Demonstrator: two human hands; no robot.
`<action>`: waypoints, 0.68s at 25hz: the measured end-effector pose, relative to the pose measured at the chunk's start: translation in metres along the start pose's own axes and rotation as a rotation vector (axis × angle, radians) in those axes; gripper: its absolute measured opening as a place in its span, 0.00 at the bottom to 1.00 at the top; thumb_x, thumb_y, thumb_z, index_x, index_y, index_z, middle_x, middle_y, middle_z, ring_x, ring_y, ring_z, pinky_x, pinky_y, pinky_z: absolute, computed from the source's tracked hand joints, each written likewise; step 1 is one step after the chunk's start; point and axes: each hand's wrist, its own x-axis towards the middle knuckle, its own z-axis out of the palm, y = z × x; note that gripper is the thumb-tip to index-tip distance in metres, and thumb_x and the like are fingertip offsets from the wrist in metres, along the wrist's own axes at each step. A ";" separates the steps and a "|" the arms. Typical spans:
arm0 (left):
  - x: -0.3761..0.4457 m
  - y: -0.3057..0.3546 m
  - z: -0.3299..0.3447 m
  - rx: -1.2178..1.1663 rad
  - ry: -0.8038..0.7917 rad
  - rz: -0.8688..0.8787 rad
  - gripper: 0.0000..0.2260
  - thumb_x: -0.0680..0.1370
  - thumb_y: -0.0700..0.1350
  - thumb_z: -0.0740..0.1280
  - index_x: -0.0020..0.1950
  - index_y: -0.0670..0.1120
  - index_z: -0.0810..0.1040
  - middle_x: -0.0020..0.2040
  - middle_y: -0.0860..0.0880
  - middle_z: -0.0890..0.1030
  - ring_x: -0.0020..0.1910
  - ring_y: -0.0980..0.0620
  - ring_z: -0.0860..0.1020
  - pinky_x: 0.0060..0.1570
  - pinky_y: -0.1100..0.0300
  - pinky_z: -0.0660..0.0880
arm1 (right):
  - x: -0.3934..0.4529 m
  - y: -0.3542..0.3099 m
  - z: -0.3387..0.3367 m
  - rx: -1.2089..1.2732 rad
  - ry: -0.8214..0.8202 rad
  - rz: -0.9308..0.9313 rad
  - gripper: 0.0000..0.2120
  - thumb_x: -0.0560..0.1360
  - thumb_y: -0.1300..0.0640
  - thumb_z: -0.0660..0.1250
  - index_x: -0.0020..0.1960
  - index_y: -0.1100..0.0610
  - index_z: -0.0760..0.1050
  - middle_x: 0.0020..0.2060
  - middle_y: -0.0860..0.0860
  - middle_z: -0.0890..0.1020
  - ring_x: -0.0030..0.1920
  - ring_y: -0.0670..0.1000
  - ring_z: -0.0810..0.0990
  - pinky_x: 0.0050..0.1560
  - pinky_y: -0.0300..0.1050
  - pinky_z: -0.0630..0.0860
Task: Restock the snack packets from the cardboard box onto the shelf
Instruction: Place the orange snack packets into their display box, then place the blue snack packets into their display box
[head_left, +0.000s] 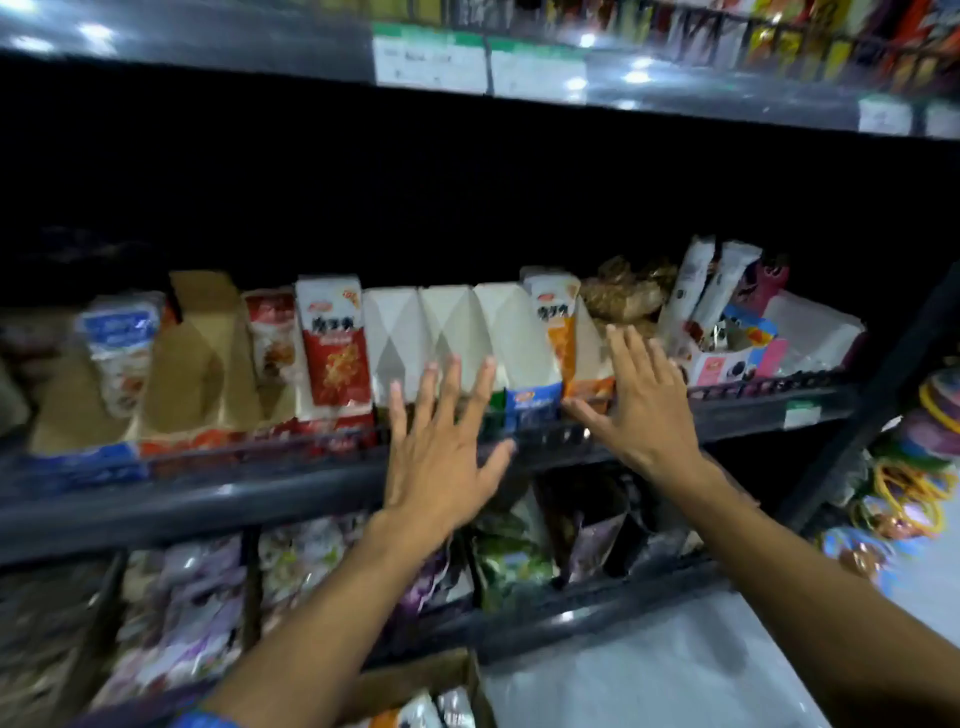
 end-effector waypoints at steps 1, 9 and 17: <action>-0.020 -0.008 -0.007 -0.016 -0.009 -0.060 0.36 0.79 0.66 0.51 0.80 0.56 0.35 0.81 0.47 0.42 0.80 0.44 0.41 0.75 0.41 0.35 | -0.022 -0.014 0.003 0.056 -0.021 0.015 0.46 0.71 0.28 0.57 0.79 0.53 0.48 0.78 0.55 0.55 0.77 0.58 0.53 0.75 0.57 0.54; -0.252 -0.095 0.027 -0.097 -0.272 -0.465 0.34 0.80 0.60 0.60 0.81 0.51 0.50 0.80 0.44 0.56 0.78 0.42 0.55 0.77 0.44 0.50 | -0.240 -0.140 0.109 0.512 -0.464 0.188 0.41 0.73 0.36 0.65 0.77 0.54 0.55 0.76 0.54 0.60 0.75 0.55 0.58 0.74 0.51 0.59; -0.383 -0.158 0.125 -0.203 -0.885 -0.913 0.21 0.75 0.53 0.67 0.67 0.48 0.73 0.61 0.43 0.81 0.59 0.40 0.79 0.56 0.50 0.77 | -0.350 -0.161 0.221 0.453 -1.159 0.284 0.22 0.73 0.54 0.71 0.65 0.55 0.73 0.61 0.54 0.79 0.53 0.54 0.80 0.55 0.47 0.77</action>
